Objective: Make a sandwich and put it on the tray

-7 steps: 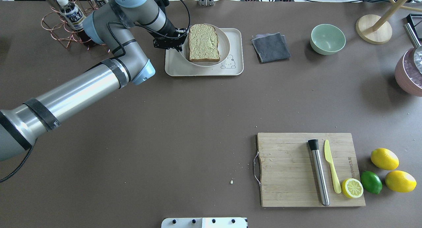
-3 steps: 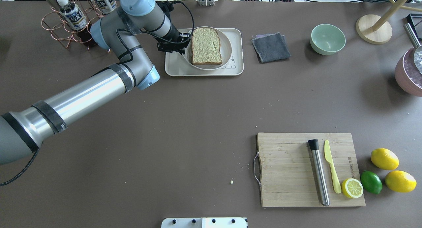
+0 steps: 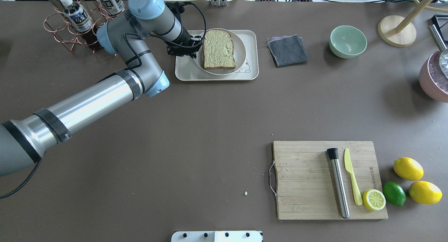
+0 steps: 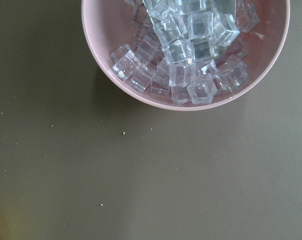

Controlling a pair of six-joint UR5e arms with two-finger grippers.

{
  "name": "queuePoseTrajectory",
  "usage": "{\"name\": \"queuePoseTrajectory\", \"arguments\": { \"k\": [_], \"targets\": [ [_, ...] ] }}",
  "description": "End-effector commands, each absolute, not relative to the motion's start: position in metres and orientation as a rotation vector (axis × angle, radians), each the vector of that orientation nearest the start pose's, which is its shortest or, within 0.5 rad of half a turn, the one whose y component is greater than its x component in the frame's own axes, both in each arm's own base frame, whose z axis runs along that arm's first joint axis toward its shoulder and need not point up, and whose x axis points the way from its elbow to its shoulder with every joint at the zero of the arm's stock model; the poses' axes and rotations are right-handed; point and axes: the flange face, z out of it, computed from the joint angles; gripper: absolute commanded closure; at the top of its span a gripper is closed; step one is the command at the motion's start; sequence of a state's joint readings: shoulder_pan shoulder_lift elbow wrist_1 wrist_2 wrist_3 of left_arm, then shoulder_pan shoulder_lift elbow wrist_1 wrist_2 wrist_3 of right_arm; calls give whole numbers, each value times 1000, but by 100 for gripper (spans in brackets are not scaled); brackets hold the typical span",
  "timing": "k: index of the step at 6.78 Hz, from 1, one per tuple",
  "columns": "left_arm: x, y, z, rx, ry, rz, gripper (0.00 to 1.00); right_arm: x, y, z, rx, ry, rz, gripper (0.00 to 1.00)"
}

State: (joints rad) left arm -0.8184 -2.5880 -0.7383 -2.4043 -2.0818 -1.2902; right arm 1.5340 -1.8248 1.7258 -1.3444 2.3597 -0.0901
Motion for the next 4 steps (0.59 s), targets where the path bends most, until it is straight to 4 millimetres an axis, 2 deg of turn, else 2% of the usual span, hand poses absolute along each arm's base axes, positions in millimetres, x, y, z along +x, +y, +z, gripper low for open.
{"name": "queuePoseTrajectory", "arguments": {
  "k": [1,2,3,4],
  "targets": [
    [491,-684,272,165,1142,-223,39,46,-398,664,148,-801,-174,0],
    [454,-652,285,170,1161,-209,38,46,-400,662,147,-800,-176,0],
    [414,-633,292,140,1141,-231,37,46,-401,661,150,-800,-177,0],
    [357,-611,296,139,1048,-225,37,46,-402,660,154,-798,-177,0]
  ]
}}
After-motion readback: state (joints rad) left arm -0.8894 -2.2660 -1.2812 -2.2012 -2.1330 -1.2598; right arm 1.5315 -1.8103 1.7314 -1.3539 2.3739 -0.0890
